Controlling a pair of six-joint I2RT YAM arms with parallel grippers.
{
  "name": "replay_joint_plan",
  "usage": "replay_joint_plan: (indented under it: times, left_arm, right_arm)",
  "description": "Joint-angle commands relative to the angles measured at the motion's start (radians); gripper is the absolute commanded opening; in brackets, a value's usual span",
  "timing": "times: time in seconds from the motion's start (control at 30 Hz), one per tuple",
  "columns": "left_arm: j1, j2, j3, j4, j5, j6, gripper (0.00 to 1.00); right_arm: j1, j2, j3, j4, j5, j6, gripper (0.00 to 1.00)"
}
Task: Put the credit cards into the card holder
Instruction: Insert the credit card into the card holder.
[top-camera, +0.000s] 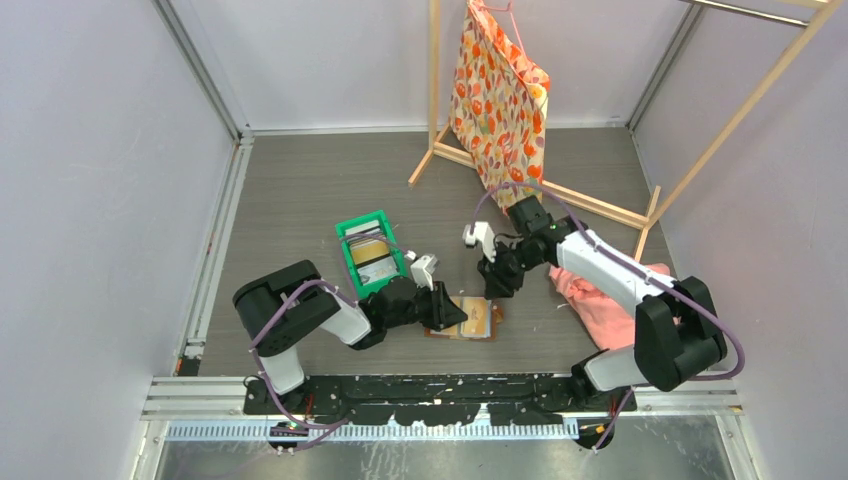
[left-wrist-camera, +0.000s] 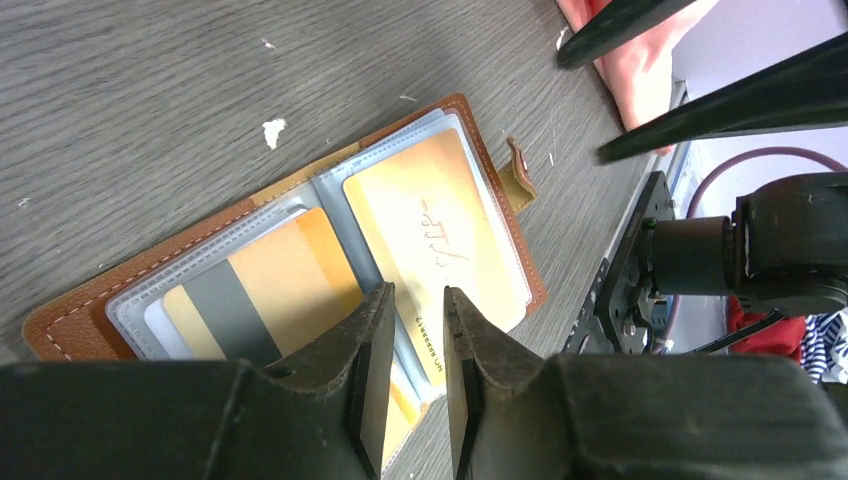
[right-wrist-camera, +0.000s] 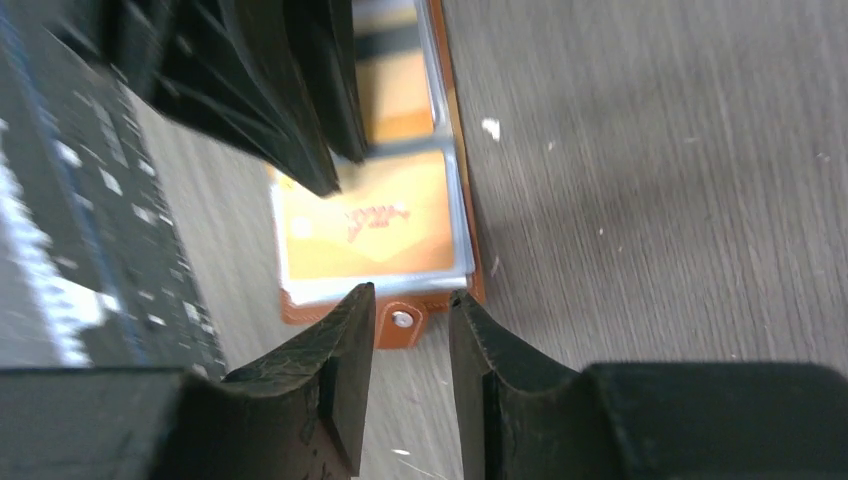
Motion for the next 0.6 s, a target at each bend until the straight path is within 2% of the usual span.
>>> replay_joint_plan:
  times: [0.0, 0.1, 0.27, 0.33, 0.43, 0.57]
  left_arm:
    - [0.0, 0.013, -0.013, 0.06, -0.061, -0.078, 0.27]
    - [-0.011, 0.035, -0.024, 0.107, -0.11, -0.132, 0.26]
    - [-0.04, 0.061, -0.028, 0.152, -0.203, -0.19, 0.26]
    - [-0.056, 0.065, -0.023, 0.151, -0.236, -0.198, 0.25]
    - [-0.075, 0.068, -0.017, 0.153, -0.271, -0.202, 0.25]
    - [-0.083, 0.054, -0.021, 0.152, -0.304, -0.183, 0.25]
  right_arm:
    - [-0.059, 0.038, 0.11, -0.056, -0.282, 0.288, 0.39]
    - [-0.072, 0.071, 0.108, -0.017, -0.338, 0.429, 0.4]
    - [-0.095, 0.126, 0.104, -0.02, -0.37, 0.57, 0.41]
    - [-0.119, 0.14, 0.079, -0.015, -0.393, 0.626, 0.41]
    - [-0.167, 0.123, 0.027, 0.081, -0.401, 0.787, 0.41]
    - [-0.177, 0.131, 0.001, 0.121, -0.422, 0.883, 0.41]
